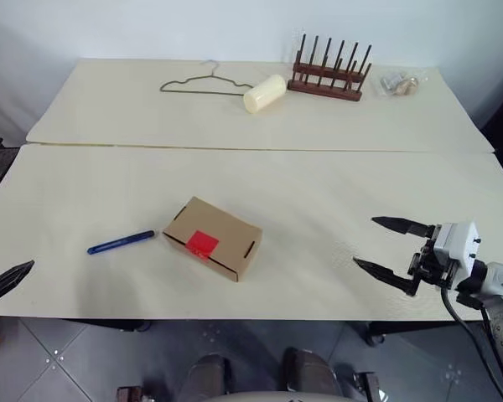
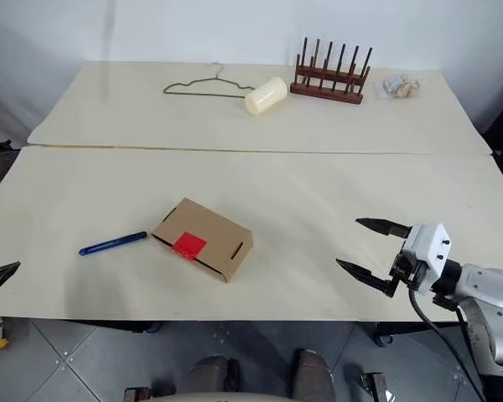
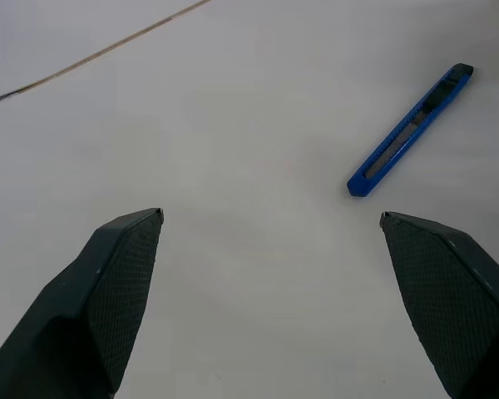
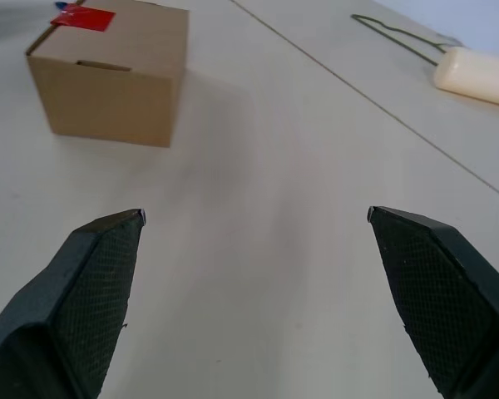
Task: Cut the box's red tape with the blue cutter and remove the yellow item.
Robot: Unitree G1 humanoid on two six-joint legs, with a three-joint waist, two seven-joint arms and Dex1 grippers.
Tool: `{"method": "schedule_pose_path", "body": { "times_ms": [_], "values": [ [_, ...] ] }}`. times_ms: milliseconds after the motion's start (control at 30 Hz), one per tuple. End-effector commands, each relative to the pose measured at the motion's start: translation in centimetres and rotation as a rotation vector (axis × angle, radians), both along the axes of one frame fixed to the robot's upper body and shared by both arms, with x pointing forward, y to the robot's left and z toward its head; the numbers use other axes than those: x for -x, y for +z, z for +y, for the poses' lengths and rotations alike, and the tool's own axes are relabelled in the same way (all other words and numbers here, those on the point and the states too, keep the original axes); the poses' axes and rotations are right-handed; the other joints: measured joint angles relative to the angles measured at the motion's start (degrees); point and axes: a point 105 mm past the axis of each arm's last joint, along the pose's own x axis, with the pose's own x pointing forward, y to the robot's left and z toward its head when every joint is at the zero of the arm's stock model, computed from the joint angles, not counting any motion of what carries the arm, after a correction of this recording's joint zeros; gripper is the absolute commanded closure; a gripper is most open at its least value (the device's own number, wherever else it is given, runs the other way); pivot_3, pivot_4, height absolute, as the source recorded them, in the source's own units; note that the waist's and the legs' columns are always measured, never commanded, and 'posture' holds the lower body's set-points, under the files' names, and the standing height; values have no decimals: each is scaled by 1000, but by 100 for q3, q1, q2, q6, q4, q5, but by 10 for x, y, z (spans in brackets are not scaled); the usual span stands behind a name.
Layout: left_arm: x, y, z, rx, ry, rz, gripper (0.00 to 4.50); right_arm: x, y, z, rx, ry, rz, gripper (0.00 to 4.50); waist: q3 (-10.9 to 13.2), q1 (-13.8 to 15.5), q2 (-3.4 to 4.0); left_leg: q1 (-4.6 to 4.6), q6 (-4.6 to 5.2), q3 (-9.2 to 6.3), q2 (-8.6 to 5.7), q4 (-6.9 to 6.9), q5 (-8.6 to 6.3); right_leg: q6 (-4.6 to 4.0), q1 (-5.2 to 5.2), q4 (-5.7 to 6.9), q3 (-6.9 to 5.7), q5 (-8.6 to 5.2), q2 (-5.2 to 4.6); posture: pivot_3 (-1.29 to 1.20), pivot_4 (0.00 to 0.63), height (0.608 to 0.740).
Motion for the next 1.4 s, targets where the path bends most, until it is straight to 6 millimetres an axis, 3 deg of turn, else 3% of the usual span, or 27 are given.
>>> {"method": "schedule_pose_path", "body": {
  "times_ms": [33,367,467,567,733,867,900,967,1067,1167,1233,1400],
  "values": [
    [-1,7,0,-14,2,-34,54,5,6,2,0,34,-22,0,0,-12,0,0,0,0,0,0,0,0,0,0,0,0,0,0,150,740],
    [-7,6,-15,48,-55,-28,54,17,-2,12,0,111,11,0,0,-16,0,2,0,1,-1,0,0,0,0,4,0,0,1,0,150,740],
    [-11,5,-20,50,-82,-23,654,22,-3,18,-7,152,32,0,0,-15,0,3,0,2,-1,1,0,0,0,5,0,0,1,0,150,740],
    [-16,-1,-27,27,-130,6,1611,32,-15,29,49,235,103,649,0,-4,0,3,0,1,-2,1,0,0,0,5,0,0,0,0,150,740],
    [-24,-2,-39,3,-189,19,3188,28,-20,47,53,243,109,2381,-1,-13,-2,4,0,1,-3,2,0,0,0,7,0,0,1,0,150,740],
    [-52,-1,-60,-8,-254,4,4390,28,-28,76,31,293,182,3735,-1,3,-1,6,-2,0,-3,5,1,0,0,13,0,0,2,0,150,740],
    [-63,0,-70,-9,-275,-7,4500,29,-32,83,46,320,192,4141,-1,15,-1,5,-2,-1,-4,6,1,0,-1,15,0,0,1,0,150,740],
    [-77,1,-82,-13,-296,-18,4500,30,-37,89,69,351,202,4482,-2,66,-4,2,-1,-2,-11,10,2,0,-1,18,0,0,0,0,150,740],
    [-113,-6,-117,-15,-359,-5,4500,2,-46,107,97,297,195,4482,-5,70,-8,1,0,4,-13,13,1,2,-2,19,1,1,0,0,150,740],
    [-136,-9,-144,-17,-390,30,4500,-14,-46,125,93,306,206,4482,-5,65,-8,-1,-1,20,-15,23,10,1,-6,36,1,2,1,0,150,740],
    [-141,-12,-161,-24,-441,70,4500,-18,-45,132,93,314,208,4482,-5,53,-9,-1,-5,26,-15,23,9,0,-8,51,-6,1,3,0,150,740],
    [-119,-25,-193,-41,-622,265,4500,-34,-32,146,14,266,245,4482,-5,-54,-10,-16,-8,48,-13,9,5,-1,-39,55,-14,0,3,0,150,740]
  ]
}}
